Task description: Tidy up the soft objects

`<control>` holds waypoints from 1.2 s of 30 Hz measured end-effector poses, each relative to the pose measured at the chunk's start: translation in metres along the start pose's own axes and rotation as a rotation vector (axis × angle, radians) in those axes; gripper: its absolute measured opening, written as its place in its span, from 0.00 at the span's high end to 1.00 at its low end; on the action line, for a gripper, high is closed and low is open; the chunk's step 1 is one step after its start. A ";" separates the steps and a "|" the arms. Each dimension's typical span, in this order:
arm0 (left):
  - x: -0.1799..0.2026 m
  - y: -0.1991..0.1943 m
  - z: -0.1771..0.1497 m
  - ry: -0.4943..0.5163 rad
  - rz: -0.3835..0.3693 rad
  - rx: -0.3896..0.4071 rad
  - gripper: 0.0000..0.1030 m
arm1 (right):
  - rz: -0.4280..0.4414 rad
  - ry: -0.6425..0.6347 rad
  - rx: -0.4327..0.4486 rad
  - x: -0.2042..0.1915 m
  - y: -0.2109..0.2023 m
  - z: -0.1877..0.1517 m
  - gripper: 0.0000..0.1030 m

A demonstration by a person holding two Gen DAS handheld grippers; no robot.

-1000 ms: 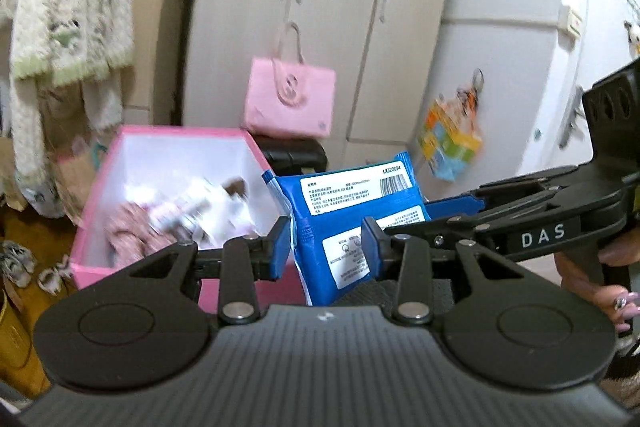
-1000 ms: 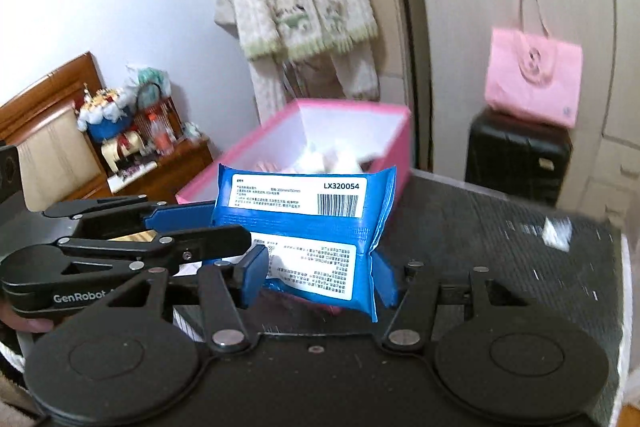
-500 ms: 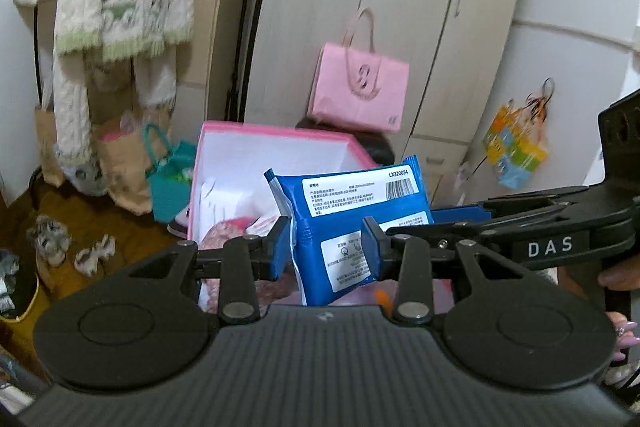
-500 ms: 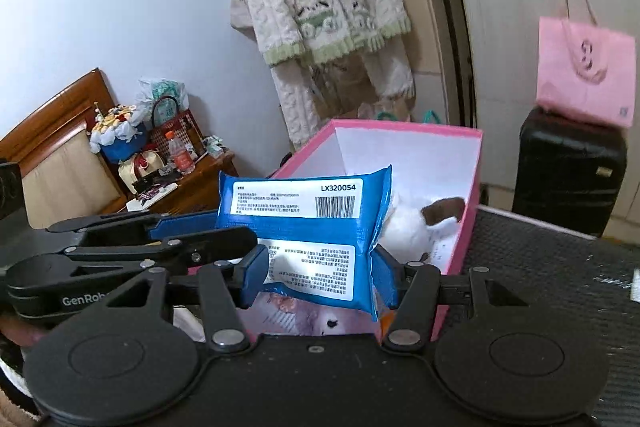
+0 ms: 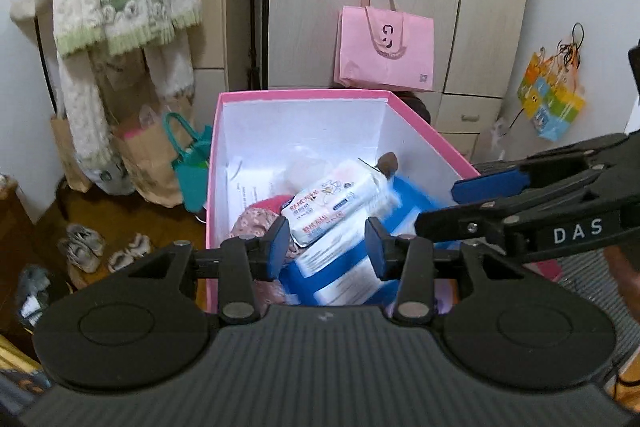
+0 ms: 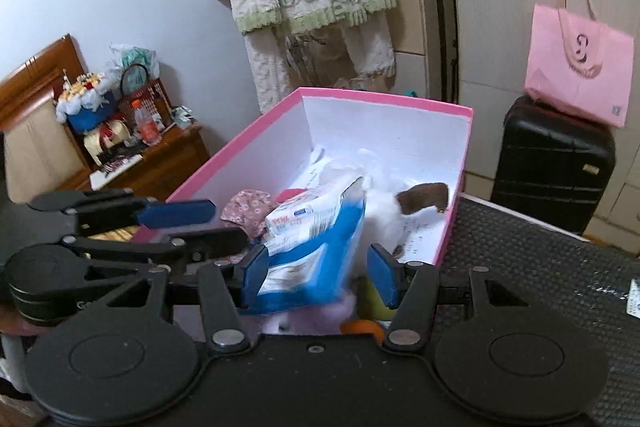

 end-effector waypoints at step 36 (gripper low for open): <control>0.054 -0.095 -0.035 0.024 -0.048 0.083 0.24 | -0.209 -0.034 0.212 -0.018 -0.128 -0.090 0.31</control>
Point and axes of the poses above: each gripper's, at about its wrist camera, not at the fingertips, and y roughly the way its jaws point, x to its right, z to its top, the point moved 1 cm from there along y, roughly the way its jaws point, and after that the axes turned 15 degrees about -x, right-handed, at the moved point
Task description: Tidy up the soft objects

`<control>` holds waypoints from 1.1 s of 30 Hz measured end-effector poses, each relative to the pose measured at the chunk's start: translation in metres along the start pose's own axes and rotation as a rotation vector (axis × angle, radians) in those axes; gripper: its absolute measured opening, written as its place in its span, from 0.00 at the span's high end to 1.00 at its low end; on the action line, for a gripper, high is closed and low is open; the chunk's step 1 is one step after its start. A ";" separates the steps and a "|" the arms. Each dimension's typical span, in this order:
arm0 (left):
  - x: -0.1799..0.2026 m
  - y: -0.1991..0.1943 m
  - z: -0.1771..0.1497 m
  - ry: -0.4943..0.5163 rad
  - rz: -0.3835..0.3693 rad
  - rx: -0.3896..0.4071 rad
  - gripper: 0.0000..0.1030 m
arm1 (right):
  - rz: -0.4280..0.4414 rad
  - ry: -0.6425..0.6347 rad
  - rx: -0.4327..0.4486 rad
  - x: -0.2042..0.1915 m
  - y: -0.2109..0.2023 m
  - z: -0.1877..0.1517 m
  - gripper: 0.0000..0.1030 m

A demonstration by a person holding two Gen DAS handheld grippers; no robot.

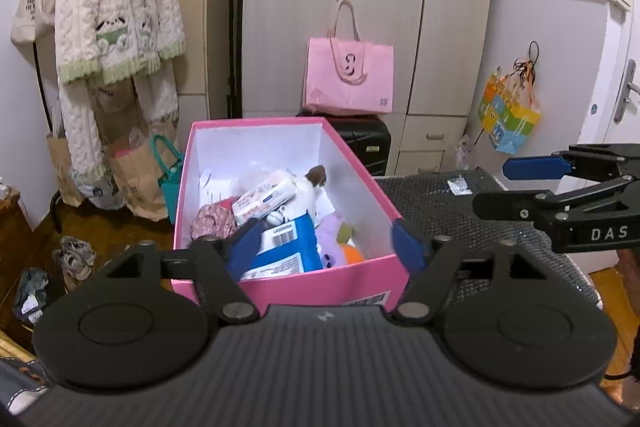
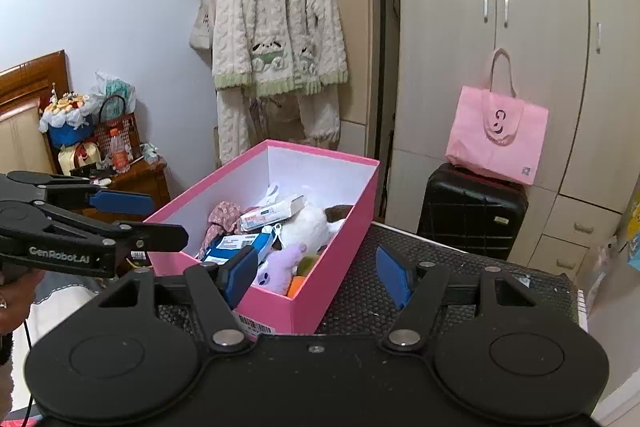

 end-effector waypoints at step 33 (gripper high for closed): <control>0.047 -0.022 -0.015 -0.029 0.183 -0.055 0.01 | -0.269 0.145 0.079 -0.002 -0.061 -0.046 0.00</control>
Point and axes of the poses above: each gripper's, at about its wrist camera, not at the fingertips, and y roughly the way its jaws point, x to its right, z to its top, the point moved 1 cm from there along y, roughly the way its jaws point, and after that the axes turned 15 degrees about -x, right-handed, at the moved point
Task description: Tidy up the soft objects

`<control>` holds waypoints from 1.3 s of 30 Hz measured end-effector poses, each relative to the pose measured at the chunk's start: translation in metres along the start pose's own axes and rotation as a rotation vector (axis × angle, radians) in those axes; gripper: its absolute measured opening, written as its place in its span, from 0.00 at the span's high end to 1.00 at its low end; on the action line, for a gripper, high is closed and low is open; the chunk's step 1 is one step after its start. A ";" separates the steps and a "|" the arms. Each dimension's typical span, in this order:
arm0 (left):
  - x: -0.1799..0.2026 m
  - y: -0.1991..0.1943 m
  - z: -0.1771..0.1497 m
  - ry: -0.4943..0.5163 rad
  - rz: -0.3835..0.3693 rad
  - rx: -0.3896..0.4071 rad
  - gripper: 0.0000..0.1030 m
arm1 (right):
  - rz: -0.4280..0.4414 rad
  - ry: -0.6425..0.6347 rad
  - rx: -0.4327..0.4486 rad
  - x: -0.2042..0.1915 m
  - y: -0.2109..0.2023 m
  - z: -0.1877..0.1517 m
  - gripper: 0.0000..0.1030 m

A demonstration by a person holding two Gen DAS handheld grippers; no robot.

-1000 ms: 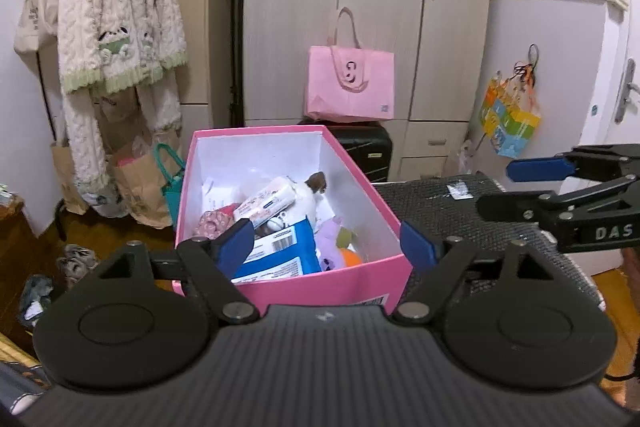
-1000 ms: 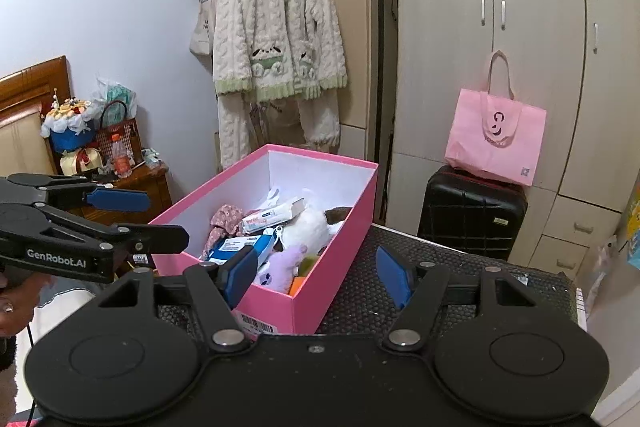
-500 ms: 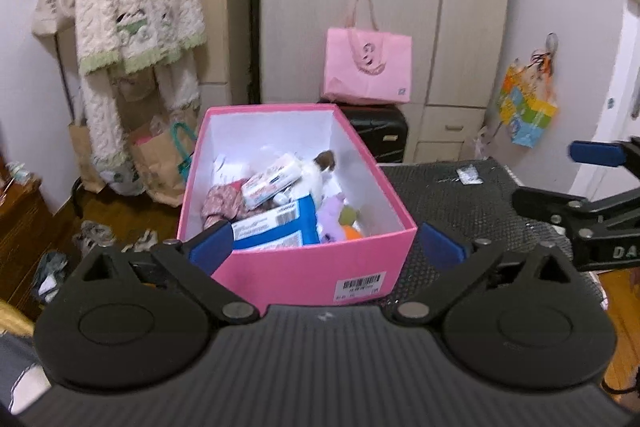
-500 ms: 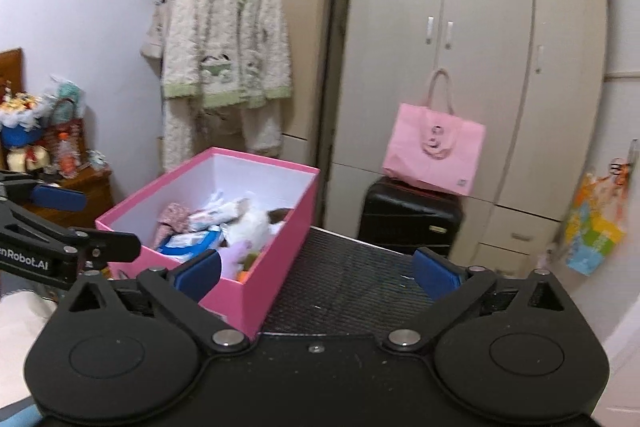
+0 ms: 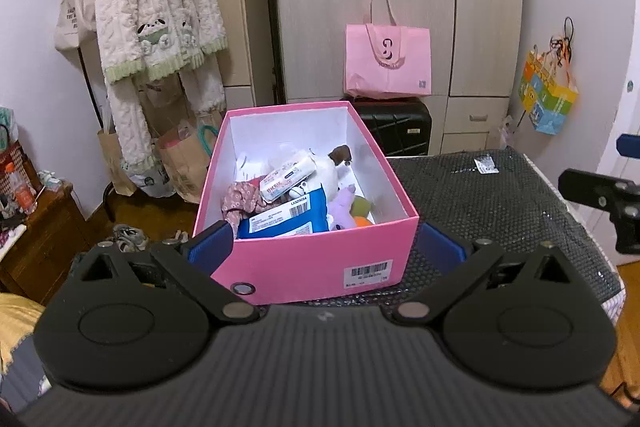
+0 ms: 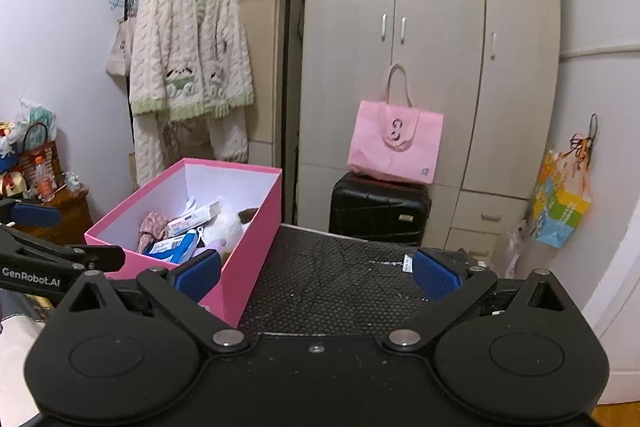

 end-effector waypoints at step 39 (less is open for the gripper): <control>0.028 0.020 -0.018 -0.002 0.122 0.083 0.00 | -0.065 0.126 -0.015 0.010 0.012 -0.036 0.00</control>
Point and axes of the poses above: each gripper's, at about its wrist camera, not at the fingertips, and y roughly the way its jaws point, x to its right, z to its top, the point moved 1 cm from there along y, roughly the way its jaws point, and after that the axes turned 15 degrees about -x, right-handed, at the moved point
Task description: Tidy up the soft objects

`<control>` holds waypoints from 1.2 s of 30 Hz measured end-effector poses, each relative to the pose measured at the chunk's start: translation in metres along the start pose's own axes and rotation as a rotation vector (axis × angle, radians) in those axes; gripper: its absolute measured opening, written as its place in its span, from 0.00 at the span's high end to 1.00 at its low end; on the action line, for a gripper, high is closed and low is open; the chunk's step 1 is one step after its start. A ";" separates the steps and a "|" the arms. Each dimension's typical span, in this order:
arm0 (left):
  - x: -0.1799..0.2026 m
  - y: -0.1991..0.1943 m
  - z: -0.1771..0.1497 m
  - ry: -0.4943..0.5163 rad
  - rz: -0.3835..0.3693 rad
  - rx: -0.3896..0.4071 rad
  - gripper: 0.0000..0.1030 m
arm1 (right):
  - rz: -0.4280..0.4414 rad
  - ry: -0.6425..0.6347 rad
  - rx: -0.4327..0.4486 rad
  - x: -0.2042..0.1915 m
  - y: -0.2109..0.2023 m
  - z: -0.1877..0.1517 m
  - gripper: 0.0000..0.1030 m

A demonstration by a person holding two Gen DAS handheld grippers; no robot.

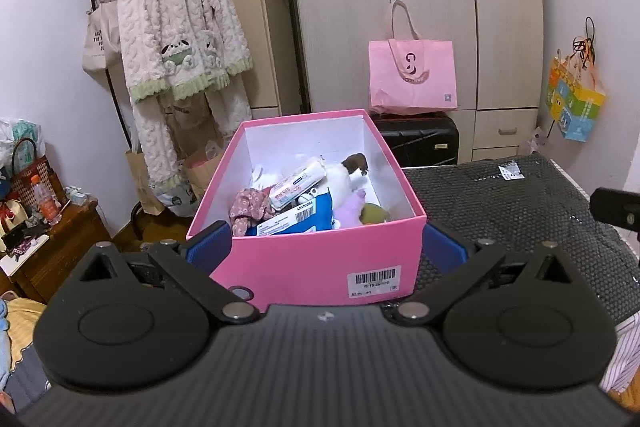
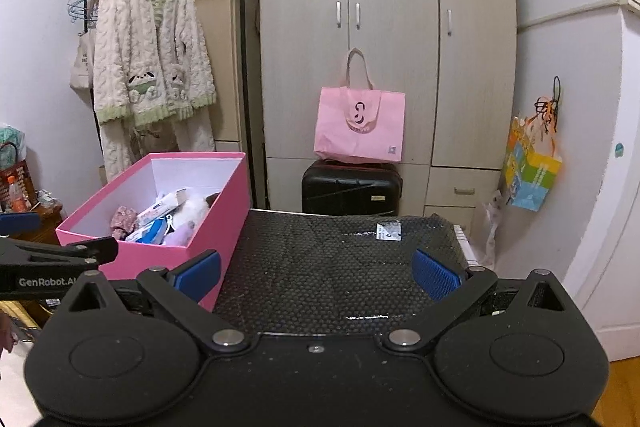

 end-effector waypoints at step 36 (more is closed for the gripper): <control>0.017 0.005 -0.014 0.077 0.081 -0.037 0.00 | -0.087 0.053 0.032 0.002 -0.002 -0.016 0.00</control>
Point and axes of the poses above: each gripper's, at about its wrist camera, not at the fingertips, and y roughly the way its jaws point, x to its right, z to its top, the point moved 1 cm from there along y, roughly the way its jaws point, and after that the axes turned 15 degrees about -x, right-handed, at the moved point
